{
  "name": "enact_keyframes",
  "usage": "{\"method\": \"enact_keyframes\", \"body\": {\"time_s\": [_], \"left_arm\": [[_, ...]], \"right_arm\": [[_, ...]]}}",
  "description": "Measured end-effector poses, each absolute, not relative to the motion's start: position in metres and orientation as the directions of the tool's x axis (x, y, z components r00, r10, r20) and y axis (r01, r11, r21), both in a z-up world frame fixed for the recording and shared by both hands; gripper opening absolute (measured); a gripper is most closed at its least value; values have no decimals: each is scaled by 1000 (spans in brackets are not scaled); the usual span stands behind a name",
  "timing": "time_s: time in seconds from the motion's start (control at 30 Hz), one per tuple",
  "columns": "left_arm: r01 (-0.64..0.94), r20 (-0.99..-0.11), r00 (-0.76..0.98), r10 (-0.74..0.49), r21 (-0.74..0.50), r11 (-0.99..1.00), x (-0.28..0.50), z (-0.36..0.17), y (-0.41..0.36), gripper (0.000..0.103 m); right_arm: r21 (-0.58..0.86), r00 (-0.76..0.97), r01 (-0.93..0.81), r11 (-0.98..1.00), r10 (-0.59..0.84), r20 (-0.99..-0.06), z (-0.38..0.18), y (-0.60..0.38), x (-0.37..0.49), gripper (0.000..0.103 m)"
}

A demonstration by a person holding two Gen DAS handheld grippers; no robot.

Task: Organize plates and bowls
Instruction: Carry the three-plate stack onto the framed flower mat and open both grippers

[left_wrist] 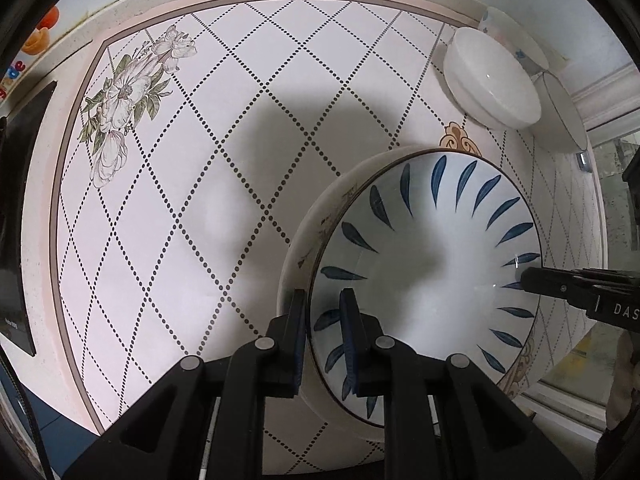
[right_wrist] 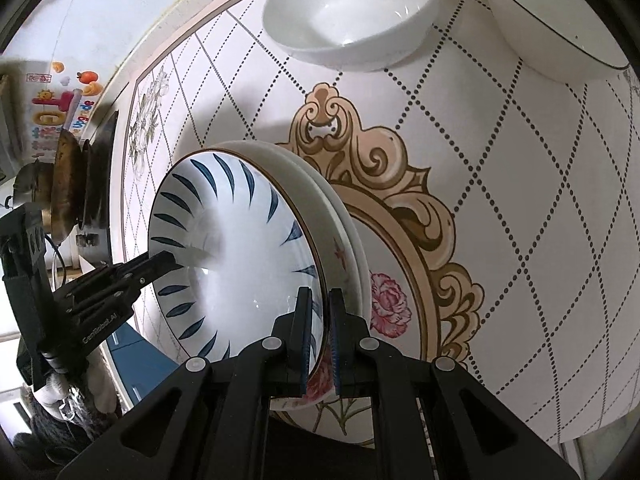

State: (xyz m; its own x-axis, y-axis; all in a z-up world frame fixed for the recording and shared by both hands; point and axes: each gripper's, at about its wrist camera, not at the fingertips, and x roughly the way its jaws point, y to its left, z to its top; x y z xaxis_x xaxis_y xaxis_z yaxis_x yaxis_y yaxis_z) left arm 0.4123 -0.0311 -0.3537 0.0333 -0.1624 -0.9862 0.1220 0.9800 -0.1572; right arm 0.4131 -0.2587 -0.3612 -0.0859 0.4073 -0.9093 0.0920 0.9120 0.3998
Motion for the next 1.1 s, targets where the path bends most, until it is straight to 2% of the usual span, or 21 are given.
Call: {"method": "enact_keyframes", "body": {"time_s": [0.33,0.4,0.8,1.03,1.1], "left_arm": [[78,-989,56,-137,-133,988,404,-358,-36,14],[63,-989,58,-138,-135,989,402,-359,-35,14],[23,-989,52,-141,-140,990,397,-360,-21,15],[51,-982,154,-109,-102,993,379,-306,-19,15],[68,-973,202,-112,-100,993,369,-280,-18,15]], "right_arm": [[399,-74,59,915,403,-912,-363,-260,411,9],[400,-71,54,915,403,-912,-362,-259,411,12],[361,-32,105,927,366,-930,-350,-257,403,15],[295,31,77,952,294,-955,-317,-250,388,16],[284,69,63,957,280,-958,-295,-245,379,21]]}}
